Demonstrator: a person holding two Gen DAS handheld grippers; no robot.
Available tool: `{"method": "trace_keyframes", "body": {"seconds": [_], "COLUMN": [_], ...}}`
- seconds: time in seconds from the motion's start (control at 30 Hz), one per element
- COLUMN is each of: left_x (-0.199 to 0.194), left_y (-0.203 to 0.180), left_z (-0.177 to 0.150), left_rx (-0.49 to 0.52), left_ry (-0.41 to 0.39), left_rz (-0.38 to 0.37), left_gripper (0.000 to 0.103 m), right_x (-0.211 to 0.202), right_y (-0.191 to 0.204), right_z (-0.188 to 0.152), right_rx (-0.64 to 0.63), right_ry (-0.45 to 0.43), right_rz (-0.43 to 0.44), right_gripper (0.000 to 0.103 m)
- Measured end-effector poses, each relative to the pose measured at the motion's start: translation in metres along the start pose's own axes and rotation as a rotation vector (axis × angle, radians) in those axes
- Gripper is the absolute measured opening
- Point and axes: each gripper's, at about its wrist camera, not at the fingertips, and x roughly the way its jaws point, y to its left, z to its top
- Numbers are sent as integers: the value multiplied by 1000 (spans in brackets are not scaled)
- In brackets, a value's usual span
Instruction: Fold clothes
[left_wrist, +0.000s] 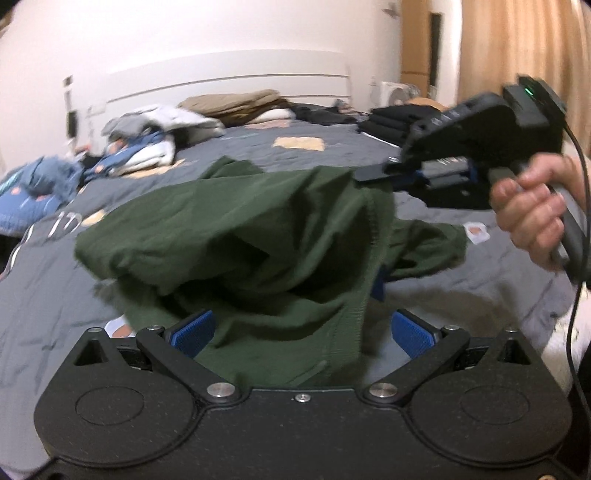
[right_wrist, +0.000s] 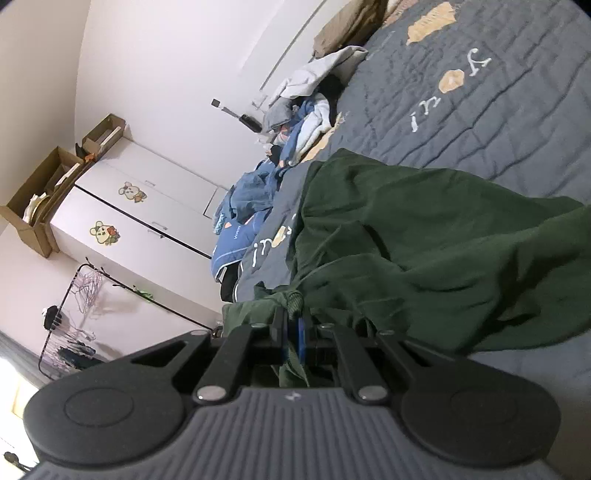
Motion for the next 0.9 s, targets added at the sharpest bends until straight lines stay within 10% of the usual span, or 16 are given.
{"method": "trace_keyframes", "body": {"seconds": [0.73,0.9], "left_x": [62,66], "left_y": [-24,-16], "left_z": [-30,-29], "left_rx": [219,190], "left_ry": [150,164], "left_rz": [83,110], "left_gripper": [83,52], "right_x": [10,11], "right_y": [-18,-17], "right_z": [-3,-3], "right_rx": [-4,-4], "right_ry": [48,51], "right_rz": [-23,-27], "right_gripper": [5,6]}}
